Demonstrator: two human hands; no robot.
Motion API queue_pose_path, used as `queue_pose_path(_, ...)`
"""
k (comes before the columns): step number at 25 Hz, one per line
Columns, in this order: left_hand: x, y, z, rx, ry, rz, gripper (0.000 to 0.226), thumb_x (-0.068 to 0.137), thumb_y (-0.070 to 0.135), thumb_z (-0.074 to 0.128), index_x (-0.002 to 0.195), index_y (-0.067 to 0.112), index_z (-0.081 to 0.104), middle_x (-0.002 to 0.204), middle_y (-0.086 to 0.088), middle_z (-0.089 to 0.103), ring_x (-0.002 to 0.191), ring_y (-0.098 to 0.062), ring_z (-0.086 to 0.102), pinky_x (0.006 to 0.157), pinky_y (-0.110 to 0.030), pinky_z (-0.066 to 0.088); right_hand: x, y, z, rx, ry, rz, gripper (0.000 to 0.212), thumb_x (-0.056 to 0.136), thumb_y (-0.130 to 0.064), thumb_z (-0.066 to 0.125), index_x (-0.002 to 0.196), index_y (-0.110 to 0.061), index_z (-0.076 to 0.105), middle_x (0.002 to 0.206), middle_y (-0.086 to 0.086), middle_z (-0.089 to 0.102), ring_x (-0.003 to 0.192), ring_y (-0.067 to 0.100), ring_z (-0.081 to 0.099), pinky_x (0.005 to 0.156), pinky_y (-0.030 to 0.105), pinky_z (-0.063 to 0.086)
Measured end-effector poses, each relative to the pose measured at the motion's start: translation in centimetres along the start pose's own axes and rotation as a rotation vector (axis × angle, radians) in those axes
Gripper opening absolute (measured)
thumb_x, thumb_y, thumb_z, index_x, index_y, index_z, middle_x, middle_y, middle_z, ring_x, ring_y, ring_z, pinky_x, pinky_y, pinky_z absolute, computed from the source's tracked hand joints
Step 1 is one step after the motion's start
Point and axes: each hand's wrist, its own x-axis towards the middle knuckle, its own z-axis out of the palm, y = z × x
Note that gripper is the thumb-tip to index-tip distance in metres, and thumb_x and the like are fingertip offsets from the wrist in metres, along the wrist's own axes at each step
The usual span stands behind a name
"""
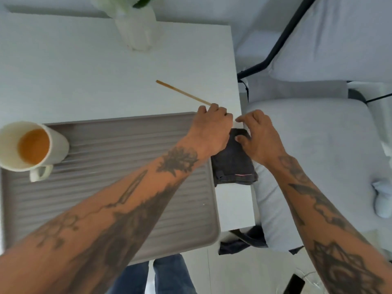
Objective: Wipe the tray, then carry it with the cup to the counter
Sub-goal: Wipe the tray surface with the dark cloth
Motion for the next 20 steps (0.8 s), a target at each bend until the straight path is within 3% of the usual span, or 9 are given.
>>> queue_pose_path(3, 0.9, 0.9, 2.1, 0.11, 0.027, 0.006, 0.041, 0.088, 0.03, 0.066, 0.122, 0.009, 0.06, 0.129, -0.014, 0.056, 0.123, -0.033, 0.047, 0.099, -0.047, 0.031, 0.3, 0.9, 0.2, -0.008, -0.016, -0.003, 0.03, 0.088, -0.018, 0.065, 0.117, -0.008, 0.062, 0.113, 0.013, 0.056, 0.111, 0.031, 0.047, 0.088, 0.038, 0.043)
queue_pose_path(7, 1.1, 0.4, 2.5, 0.03, 0.044, 0.002, 0.032, 0.086, 0.027, 0.067, 0.114, 0.012, 0.065, 0.117, -0.012, 0.059, 0.114, -0.032, 0.049, 0.097, -0.044, 0.029, -0.2, 0.7, -0.2, -0.054, -0.04, -0.048, 0.02, 0.089, -0.015, 0.063, 0.105, -0.004, 0.062, 0.107, 0.017, 0.052, 0.103, 0.033, 0.046, 0.084, 0.041, 0.041)
queue_pose_path(10, -0.2, 0.3, 1.1, -0.261, 0.074, 0.03, 0.027, 0.087, 0.022, 0.066, 0.111, 0.01, 0.064, 0.114, -0.01, 0.061, 0.113, -0.03, 0.052, 0.097, -0.04, 0.037, -1.3, 0.1, -2.2, -0.005, -0.077, -0.09, 0.015, 0.091, -0.01, 0.058, 0.104, -0.004, 0.057, 0.106, 0.015, 0.058, 0.097, 0.032, 0.052, 0.08, 0.042, 0.044)
queue_pose_path(13, -4.4, 0.0, -1.3, -0.614, 0.119, 0.03, 0.019, 0.088, 0.017, 0.065, 0.106, 0.011, 0.064, 0.098, -0.006, 0.069, 0.092, -0.026, 0.062, 0.076, -0.036, 0.046, -3.6, -1.3, -5.9, 0.091, -0.057, -0.118, 0.014, 0.093, -0.009, 0.055, 0.106, -0.008, 0.055, 0.098, 0.012, 0.067, 0.083, 0.031, 0.058, 0.07, 0.035, 0.043)
queue_pose_path(17, -11.1, -1.9, -5.6, -0.736, 0.347, 0.018, 0.014, 0.089, 0.018, 0.07, 0.103, 0.016, 0.069, 0.088, 0.011, 0.067, 0.078, -0.003, 0.057, 0.073, -0.027, 0.048, -6.1, -5.7, -11.6, 0.064, 0.062, -0.386, 0.018, 0.094, -0.013, 0.061, 0.111, -0.011, 0.067, 0.096, 0.006, 0.07, 0.085, 0.026, 0.056, 0.076, 0.035, 0.042)
queue_pose_path(20, -14.8, -4.5, -9.1, -0.598, 0.623, 0.057, 0.02, 0.088, 0.015, 0.073, 0.108, 0.013, 0.07, 0.097, 0.011, 0.068, 0.085, -0.002, 0.06, 0.078, -0.021, 0.05, -6.1, -9.2, -14.3, 0.059, 0.207, -0.54, 0.019, 0.097, -0.019, 0.059, 0.111, -0.012, 0.069, 0.098, 0.004, 0.07, 0.089, 0.026, 0.055, 0.079, 0.039, 0.043)
